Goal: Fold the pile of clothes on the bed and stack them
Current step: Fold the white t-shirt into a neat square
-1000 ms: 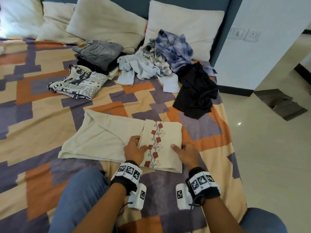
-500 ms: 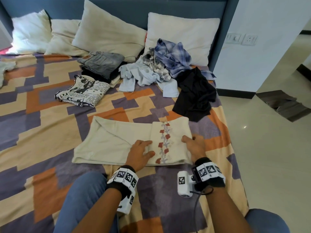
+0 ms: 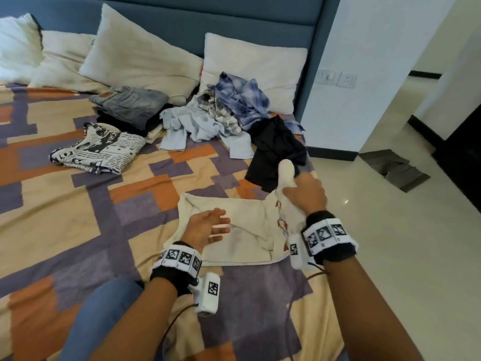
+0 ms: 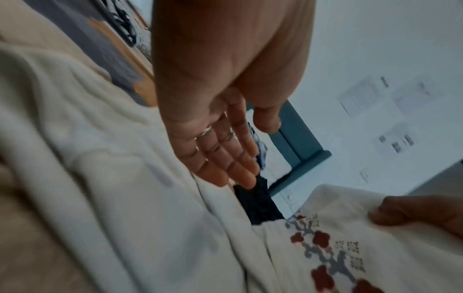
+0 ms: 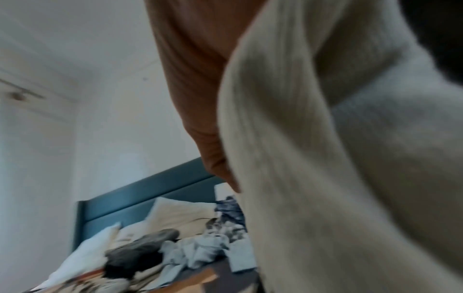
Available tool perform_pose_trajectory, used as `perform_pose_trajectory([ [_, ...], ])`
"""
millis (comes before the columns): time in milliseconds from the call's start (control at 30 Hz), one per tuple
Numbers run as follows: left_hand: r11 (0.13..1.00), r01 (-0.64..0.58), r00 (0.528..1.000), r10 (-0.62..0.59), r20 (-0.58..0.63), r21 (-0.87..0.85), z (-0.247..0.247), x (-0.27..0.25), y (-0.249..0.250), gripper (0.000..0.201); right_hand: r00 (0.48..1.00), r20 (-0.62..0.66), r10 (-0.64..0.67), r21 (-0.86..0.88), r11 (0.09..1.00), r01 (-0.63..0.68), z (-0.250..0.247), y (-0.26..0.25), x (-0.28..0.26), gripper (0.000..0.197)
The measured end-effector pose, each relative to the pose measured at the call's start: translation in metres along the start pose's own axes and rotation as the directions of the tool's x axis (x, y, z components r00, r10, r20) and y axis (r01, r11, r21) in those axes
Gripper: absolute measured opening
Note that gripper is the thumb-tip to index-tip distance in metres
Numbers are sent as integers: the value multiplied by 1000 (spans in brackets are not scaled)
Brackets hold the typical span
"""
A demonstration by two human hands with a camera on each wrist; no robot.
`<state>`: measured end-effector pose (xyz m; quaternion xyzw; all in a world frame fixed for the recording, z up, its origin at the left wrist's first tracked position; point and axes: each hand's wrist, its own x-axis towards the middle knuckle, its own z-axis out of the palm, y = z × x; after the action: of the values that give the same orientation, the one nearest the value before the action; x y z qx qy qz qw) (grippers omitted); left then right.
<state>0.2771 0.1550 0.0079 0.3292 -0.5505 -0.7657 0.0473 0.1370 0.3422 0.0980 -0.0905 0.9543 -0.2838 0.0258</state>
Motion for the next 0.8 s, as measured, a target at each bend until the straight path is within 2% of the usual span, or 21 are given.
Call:
perform_pose_trajectory([
  [100, 998, 44, 998, -47, -46, -54, -31, 9, 12, 40, 984, 96, -150, -57, 986, 156, 37, -60, -13, 49],
  [167, 989, 109, 992, -115, -60, -98, -49, 13, 13, 49, 919, 236, -317, 90, 949, 304, 70, -92, -31, 43],
  [200, 982, 144, 985, -155, -77, -125, -54, 14, 11, 52, 862, 358, -359, 234, 928, 289, 87, -100, -40, 43],
  [267, 976, 189, 970, -203, -135, -109, -60, 17, 2, 54, 734, 581, -350, 393, 911, 123, 116, -97, -53, 48],
  [300, 977, 205, 963, -212, -168, -57, -61, 18, -3, 52, 726, 606, -325, 397, 914, 78, 126, -85, -55, 45],
  [333, 978, 208, 959, -205, -198, -7, -63, 21, -9, 50, 761, 574, -304, 393, 917, 70, 133, -68, -55, 38],
  [367, 977, 209, 956, -193, -222, 48, -63, 22, -14, 46, 819, 500, -282, 407, 911, 66, 136, -48, -55, 29],
  [433, 973, 182, 961, -146, -235, 142, -61, 25, -17, 32, 929, 303, -211, 427, 902, 65, 135, -10, -52, 21],
  [500, 972, 112, 981, -75, -180, 206, -56, 26, -14, 18, 989, 97, -107, 381, 922, 63, 129, 20, -49, 21],
  [567, 971, 20, 985, 22, -173, 239, -50, 25, -10, 24, 997, -57, -45, 318, 946, 60, 121, 38, -48, 20],
  [667, 970, -61, 948, 129, -290, 234, -57, 23, -10, 31, 990, -118, -75, 270, 957, 105, 121, 44, -48, 22],
  [733, 955, 6, 916, 113, -384, 296, -68, 23, -19, 33, 978, -117, -173, 168, 967, 192, 125, 38, -49, 26],
  [800, 908, 91, 906, 95, -412, 409, -77, 20, -24, 34, 952, -95, -290, 86, 951, 298, 132, 30, -48, 36],
])
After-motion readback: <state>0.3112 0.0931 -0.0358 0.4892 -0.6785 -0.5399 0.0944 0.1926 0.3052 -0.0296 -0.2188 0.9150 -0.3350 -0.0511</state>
